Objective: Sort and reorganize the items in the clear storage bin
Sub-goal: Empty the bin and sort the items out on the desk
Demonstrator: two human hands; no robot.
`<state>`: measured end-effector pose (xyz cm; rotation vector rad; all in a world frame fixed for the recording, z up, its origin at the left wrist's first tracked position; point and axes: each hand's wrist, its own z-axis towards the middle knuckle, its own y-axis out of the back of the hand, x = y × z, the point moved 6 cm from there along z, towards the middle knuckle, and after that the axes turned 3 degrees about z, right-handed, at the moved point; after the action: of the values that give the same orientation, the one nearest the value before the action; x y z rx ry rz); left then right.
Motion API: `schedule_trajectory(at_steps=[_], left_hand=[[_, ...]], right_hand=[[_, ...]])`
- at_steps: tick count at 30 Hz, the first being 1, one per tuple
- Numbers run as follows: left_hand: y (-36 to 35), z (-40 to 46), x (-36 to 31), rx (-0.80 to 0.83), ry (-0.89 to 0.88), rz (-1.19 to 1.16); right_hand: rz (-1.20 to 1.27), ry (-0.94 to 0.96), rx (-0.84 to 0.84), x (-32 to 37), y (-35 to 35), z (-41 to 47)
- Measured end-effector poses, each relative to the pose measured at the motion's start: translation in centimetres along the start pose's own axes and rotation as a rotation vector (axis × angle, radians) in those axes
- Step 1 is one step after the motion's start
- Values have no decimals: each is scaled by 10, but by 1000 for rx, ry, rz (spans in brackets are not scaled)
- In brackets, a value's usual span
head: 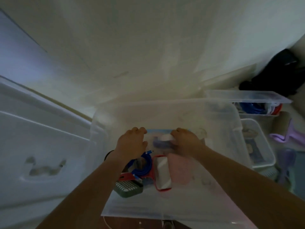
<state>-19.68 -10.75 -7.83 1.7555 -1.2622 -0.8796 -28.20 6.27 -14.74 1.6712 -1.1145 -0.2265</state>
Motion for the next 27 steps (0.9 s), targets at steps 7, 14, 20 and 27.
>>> schedule_trajectory(at_steps=[7,14,20,27], left_hand=[[-14,-1,2,32,63,-113],[-9,5,-4,-41,276,-861],[53,-27,-24,-291,-29,-1100],[136,-90,-80,-393,-396,-972]], right_hand=[[-8,-21,-74,7,-12,4],[51,152,-439,26,29,-43],[85,260,-642,45,93,-110],[295,251,-611,40,172,-182]])
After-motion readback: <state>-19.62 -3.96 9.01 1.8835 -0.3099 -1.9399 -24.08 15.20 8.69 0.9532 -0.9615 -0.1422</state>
